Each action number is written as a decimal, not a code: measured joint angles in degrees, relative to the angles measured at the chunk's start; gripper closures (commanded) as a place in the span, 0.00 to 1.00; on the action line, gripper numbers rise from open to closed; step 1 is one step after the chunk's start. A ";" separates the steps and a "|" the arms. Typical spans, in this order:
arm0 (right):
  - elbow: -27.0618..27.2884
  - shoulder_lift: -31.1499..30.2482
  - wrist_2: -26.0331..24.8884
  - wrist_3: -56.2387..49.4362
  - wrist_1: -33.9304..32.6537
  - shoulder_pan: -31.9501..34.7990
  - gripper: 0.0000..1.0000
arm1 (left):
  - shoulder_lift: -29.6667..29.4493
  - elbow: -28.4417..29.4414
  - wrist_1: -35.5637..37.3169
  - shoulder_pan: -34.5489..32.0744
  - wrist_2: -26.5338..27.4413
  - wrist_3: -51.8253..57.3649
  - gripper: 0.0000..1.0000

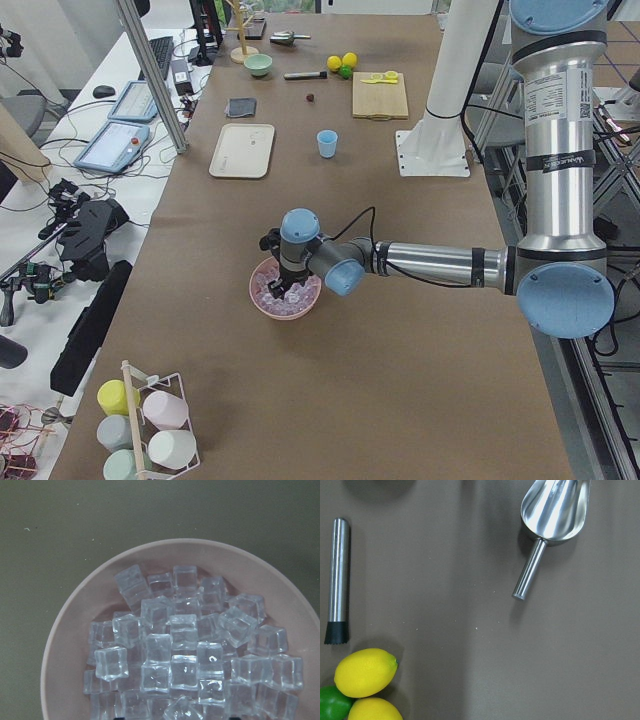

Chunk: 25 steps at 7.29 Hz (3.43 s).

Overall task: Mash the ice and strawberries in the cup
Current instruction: 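Lower the left gripper into the ice bowl and grasp one ice cube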

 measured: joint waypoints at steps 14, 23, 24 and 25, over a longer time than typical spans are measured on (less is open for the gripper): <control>0.44 -0.01 2.58 0.09 -0.04 0.11 0.00 | -0.95 3.33 -0.56 1.47 1.11 -0.08 1.00; 0.77 0.15 3.86 0.11 -0.01 0.19 0.00 | -8.03 -9.16 19.49 -5.45 -11.38 -2.15 1.00; 0.76 0.37 3.88 0.14 0.00 0.15 0.00 | -11.23 -10.19 21.67 -5.18 -11.86 -6.97 1.00; 0.72 0.71 3.94 0.30 0.00 0.13 0.00 | -14.18 -10.82 22.31 -3.92 -11.97 -13.20 1.00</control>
